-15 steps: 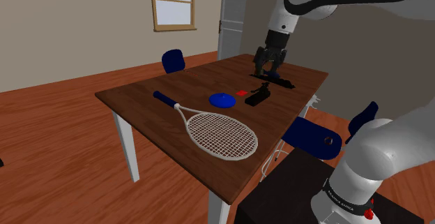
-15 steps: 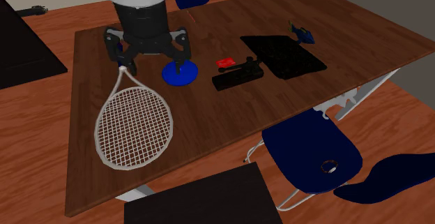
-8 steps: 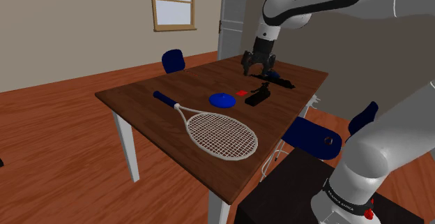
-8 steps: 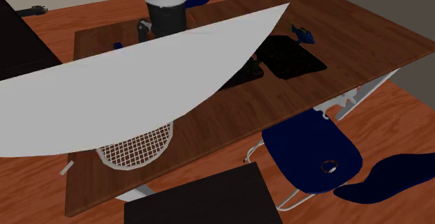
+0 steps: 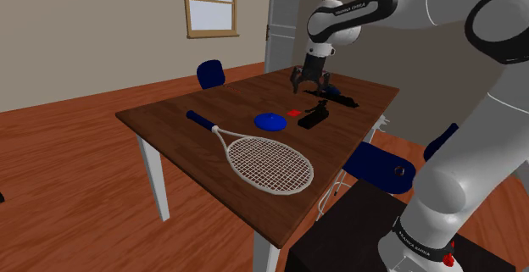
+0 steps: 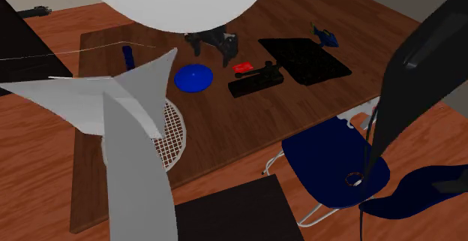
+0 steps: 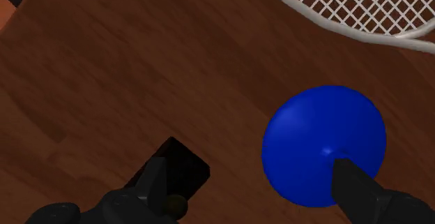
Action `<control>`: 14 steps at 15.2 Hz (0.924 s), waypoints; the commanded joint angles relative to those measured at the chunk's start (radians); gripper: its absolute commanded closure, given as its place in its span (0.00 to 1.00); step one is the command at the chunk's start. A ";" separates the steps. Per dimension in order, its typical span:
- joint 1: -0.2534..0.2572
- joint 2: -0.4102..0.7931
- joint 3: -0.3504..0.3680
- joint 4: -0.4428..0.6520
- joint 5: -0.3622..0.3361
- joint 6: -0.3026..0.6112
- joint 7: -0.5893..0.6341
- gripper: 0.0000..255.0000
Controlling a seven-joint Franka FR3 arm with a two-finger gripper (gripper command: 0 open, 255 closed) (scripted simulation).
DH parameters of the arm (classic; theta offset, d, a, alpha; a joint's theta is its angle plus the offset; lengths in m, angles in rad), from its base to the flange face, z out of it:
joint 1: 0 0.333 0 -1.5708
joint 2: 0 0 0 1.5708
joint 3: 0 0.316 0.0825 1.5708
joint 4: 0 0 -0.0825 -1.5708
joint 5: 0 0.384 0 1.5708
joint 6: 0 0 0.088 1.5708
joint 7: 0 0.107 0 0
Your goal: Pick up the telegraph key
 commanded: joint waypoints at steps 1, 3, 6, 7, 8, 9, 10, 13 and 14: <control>-0.017 0.061 -0.012 0.036 -0.004 0.019 0.054 0.00; -0.033 0.116 -0.027 0.072 -0.007 0.031 0.103 0.00; -0.057 0.194 -0.052 0.126 -0.007 0.046 0.172 0.00; -0.065 0.219 -0.061 0.143 -0.006 0.050 0.195 0.00; -0.073 0.243 -0.070 0.160 -0.005 0.054 0.217 0.00; -0.081 0.267 -0.080 0.177 -0.003 0.058 0.239 0.00; -0.089 0.291 -0.089 0.193 -0.001 0.061 0.260 0.00; -0.113 0.357 -0.118 0.238 0.008 0.070 0.323 0.00; -0.122 0.378 -0.128 0.252 0.012 0.073 0.343 0.00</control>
